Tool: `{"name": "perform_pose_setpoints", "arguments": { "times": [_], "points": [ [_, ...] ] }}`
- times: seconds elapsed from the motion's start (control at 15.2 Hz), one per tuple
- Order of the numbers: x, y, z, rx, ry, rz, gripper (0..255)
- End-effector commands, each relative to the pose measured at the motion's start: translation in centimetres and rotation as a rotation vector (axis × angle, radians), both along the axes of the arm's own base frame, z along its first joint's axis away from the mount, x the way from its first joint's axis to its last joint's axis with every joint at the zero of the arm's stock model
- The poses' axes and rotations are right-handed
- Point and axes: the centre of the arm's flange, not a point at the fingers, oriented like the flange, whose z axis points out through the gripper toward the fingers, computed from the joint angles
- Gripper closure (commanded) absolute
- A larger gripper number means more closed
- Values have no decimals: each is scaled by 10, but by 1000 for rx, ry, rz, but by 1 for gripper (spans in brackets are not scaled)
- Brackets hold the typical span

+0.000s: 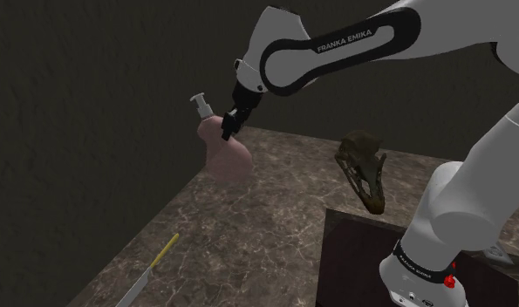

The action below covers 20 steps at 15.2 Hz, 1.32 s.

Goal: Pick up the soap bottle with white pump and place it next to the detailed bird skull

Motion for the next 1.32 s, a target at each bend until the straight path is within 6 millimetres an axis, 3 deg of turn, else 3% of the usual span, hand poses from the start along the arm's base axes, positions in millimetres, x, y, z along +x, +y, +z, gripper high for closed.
{"name": "perform_pose_setpoints", "arguments": {
  "times": [0.0, 1.25],
  "points": [
    [0, 0, 11, 0, -1, 0, 255],
    [0, 0, 111, 0, -1, 0, 255]
  ]
}}
